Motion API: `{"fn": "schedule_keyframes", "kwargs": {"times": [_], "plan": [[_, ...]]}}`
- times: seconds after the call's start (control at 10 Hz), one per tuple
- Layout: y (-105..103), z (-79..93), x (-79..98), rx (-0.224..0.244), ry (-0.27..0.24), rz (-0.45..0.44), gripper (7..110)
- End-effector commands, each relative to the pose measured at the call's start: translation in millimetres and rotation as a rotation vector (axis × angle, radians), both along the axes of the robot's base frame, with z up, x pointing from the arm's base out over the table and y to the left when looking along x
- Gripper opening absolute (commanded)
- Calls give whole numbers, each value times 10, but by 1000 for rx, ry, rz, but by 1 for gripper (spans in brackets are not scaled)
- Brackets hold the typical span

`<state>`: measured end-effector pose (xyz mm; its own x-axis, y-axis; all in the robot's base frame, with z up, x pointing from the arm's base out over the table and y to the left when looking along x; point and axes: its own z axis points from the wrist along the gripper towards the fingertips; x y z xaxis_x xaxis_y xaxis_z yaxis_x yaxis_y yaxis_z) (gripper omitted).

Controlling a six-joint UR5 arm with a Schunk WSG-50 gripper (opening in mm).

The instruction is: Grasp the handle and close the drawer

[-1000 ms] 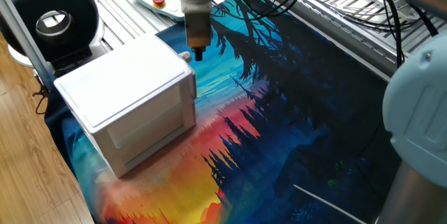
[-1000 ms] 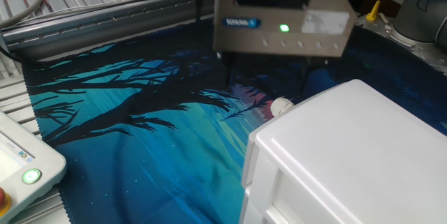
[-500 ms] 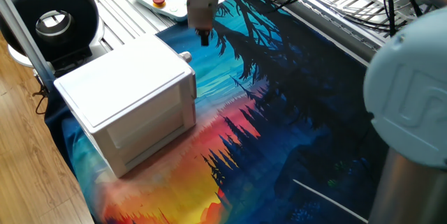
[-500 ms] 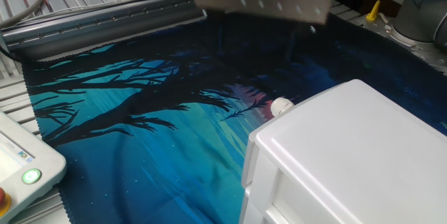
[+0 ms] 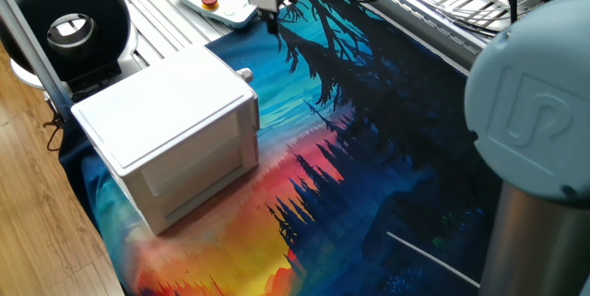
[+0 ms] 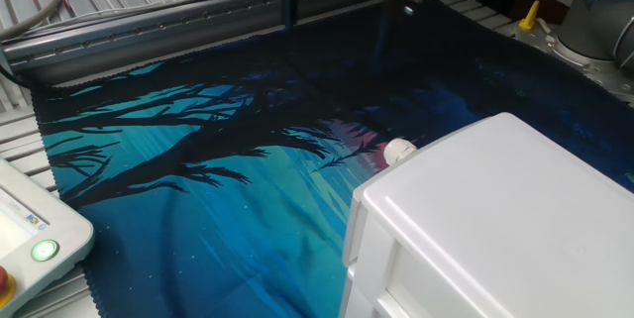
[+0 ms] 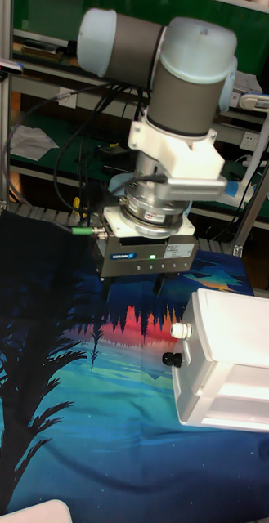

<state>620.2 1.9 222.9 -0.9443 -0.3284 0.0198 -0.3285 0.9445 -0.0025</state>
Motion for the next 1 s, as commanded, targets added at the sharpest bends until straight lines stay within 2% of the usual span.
{"fn": "schedule_keyframes", "kwargs": {"times": [0.0,0.1,0.4,0.9], "plan": [[-43,130,127,39,-19,-192,88],[-46,137,145,32,-18,-221,88],[-96,113,193,11,-22,-225,88],[-71,110,211,30,-29,-239,88]]}}
